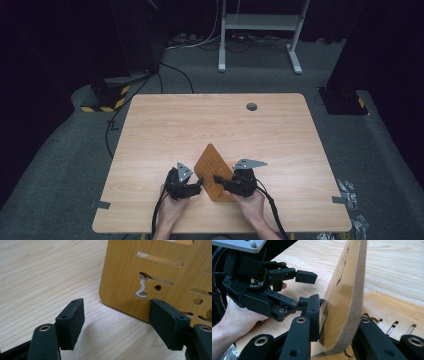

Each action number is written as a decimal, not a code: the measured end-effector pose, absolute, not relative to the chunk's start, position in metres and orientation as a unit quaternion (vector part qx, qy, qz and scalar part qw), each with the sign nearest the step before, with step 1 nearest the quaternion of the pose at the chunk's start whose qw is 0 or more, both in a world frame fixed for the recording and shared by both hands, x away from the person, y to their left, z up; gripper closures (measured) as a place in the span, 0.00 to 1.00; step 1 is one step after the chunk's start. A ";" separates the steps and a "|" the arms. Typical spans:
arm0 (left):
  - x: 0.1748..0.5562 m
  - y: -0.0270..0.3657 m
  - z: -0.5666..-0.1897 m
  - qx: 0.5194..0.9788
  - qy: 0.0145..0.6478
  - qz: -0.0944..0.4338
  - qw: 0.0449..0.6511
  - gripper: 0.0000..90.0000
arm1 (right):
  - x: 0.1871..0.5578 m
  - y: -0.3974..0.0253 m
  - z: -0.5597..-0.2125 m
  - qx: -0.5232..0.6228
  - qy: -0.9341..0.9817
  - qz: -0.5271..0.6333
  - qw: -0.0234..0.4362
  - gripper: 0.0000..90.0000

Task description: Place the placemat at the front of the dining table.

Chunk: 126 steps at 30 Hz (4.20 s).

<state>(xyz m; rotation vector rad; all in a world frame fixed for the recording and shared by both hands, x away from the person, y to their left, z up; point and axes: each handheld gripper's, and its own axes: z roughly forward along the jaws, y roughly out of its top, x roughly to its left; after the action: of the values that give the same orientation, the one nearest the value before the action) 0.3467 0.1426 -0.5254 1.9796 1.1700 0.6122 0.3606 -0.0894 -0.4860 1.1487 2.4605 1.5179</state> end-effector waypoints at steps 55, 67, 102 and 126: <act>0.347 0.159 -0.525 0.718 0.537 0.271 0.350 0.32 | 0.368 -0.115 -0.461 0.358 0.776 0.518 0.030 0.96; 0.354 0.156 -0.527 0.733 0.545 0.249 0.322 0.28 | 0.365 -0.125 -0.459 0.353 0.784 0.509 0.040 0.96; 0.354 0.156 -0.527 0.731 0.547 0.244 0.326 0.28 | 0.368 -0.174 -0.452 0.385 0.769 0.506 0.066 0.96; 0.354 0.156 -0.527 0.731 0.547 0.244 0.327 0.28 | 0.380 -0.215 -0.448 0.420 0.747 0.506 0.101 0.96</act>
<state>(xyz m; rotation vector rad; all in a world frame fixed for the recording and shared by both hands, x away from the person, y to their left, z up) 0.3543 0.1558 -0.5271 1.9158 1.4327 0.6384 0.3798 -0.2147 -0.4480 1.2396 2.2052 1.4950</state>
